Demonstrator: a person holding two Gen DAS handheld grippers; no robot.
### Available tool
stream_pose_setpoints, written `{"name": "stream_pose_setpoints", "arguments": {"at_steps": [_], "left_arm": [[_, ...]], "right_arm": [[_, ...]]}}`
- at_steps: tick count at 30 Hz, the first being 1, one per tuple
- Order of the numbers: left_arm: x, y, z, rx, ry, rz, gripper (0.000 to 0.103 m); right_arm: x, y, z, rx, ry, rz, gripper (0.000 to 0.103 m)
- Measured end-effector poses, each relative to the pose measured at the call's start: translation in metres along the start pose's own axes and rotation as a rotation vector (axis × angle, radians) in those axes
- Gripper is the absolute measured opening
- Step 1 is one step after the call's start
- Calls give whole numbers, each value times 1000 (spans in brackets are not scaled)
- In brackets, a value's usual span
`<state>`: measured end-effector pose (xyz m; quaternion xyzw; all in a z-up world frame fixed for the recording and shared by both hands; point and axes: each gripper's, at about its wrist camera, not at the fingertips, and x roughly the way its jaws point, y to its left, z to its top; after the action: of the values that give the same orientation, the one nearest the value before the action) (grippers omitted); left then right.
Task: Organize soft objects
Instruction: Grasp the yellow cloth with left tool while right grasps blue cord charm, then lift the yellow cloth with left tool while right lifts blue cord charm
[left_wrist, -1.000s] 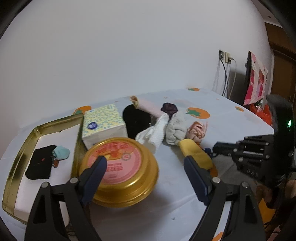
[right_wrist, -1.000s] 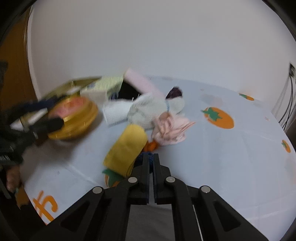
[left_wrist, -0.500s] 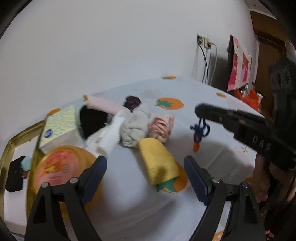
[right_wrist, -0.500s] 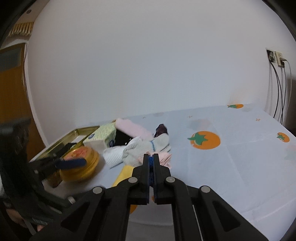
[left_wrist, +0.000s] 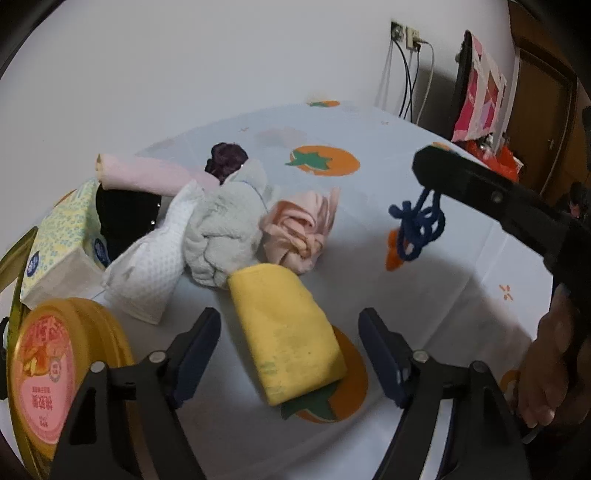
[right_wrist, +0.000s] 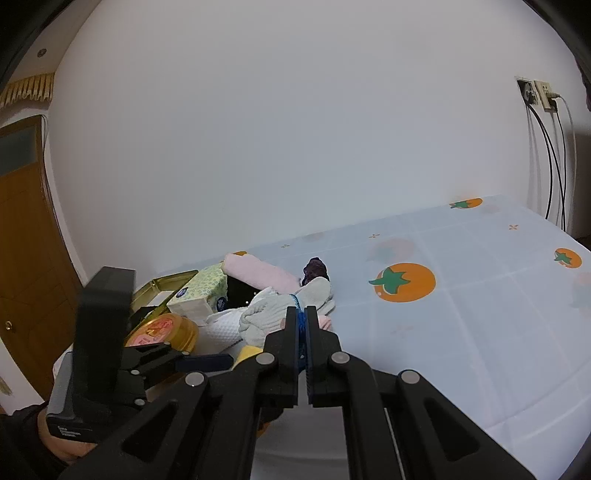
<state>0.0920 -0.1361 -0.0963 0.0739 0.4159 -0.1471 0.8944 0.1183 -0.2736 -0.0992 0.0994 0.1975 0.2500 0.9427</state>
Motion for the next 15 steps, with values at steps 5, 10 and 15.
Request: {"name": "stream_pose_setpoints", "arguments": {"at_steps": [5,10,15], "left_arm": [[1,14,-2,-67,6,-54,23],[-5,24,-6,-103,-23,-108,15],[-9,14,-12,-52,-47,-120,11]], "right_arm": [[5,11,-3,-60,9,-52,3],[5,6,-3,-42,8,-62,3],[5,5,-3,-34,8,-71,3]]}}
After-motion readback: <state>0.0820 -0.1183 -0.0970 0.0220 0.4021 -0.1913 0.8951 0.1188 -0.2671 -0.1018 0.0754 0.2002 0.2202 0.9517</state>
